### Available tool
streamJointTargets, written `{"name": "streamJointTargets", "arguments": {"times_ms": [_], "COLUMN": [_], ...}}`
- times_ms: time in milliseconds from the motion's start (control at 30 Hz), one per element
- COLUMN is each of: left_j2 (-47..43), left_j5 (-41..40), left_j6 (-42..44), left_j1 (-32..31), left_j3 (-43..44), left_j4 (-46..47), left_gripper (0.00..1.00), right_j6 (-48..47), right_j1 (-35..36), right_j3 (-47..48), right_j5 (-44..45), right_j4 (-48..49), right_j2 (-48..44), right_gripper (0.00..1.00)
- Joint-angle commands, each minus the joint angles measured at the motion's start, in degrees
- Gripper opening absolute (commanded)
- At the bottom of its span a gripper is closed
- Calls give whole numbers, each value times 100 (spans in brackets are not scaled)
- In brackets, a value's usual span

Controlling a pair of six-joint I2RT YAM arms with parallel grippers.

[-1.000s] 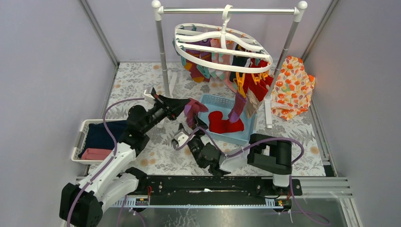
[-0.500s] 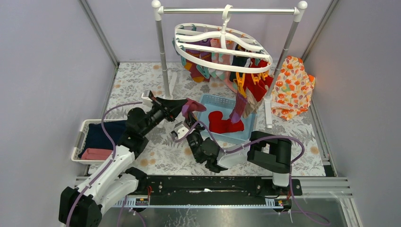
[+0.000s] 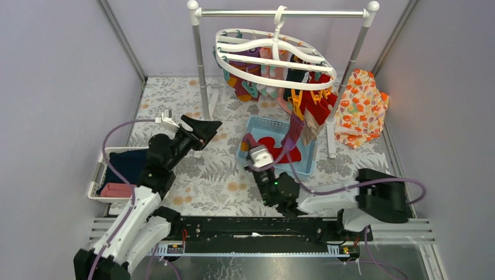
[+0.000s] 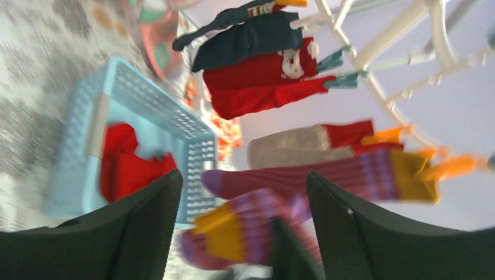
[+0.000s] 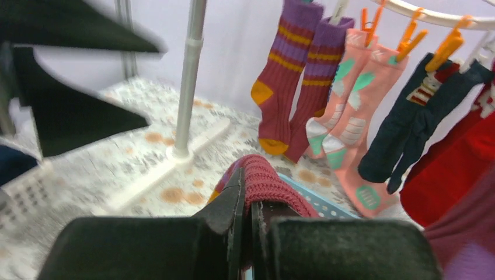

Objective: Clip the socks to the hanger
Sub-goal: Pick up the sock from the bin.

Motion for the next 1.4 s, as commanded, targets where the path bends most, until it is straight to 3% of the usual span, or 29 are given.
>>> {"name": "streamJointTargets", "arguments": {"times_ms": [0,67,133,267,333,433,500,633,767,867,1067,1233,1367], "left_j2": [-1021,-1564,-1953,-2068,-1908,-1809,-1518,-182,1181,1753,2078,2423,2651], "left_j5": [176,821,1243,1317,1318,980,775,678,1532,1591,1670,1830,1910], "left_j6": [3177,3770,3809,3789,3910,4493,4592,4597,2603,1387,708,659,634], "left_j1": [44,38,40,27,18,-108,-170,-642,-791,-842,-971,-1217,-1365], "left_j3": [-83,-609,-1261,-2216,-2438,-2546,-2740,-2943,-2126,-2022,-1649,-1439,-1345], "left_j4": [-277,420,1622,3636,4504,4672,5343,7033,7270,7925,7057,6963,6925], "left_gripper": [85,88,91,90,85,84,84,84,83,83,84,82,75], "right_j6": [2213,2811,3371,4671,5269,6124,6603,6902,6720,6693,6525,6493,6483], "right_j1": [21,21,21,16,36,47,47,47,47,47,47,47,47], "right_j3": [-43,-57,-41,162,265,306,233,136,115,23,-17,-9,-6], "right_j5": [225,239,286,266,235,308,419,519,582,577,483,476,425], "right_j4": [-1053,-1495,-1834,-2840,-3409,-4125,-4449,-4725,-4854,-4858,-4685,-4532,-4419], "right_j2": [-1357,-1719,-2020,-2408,-2537,-2811,-3067,-3481,-3540,-3563,-3487,-3361,-3259], "right_gripper": [0,0,0,0,0,0,0,0,0,0,0,0,0]}}
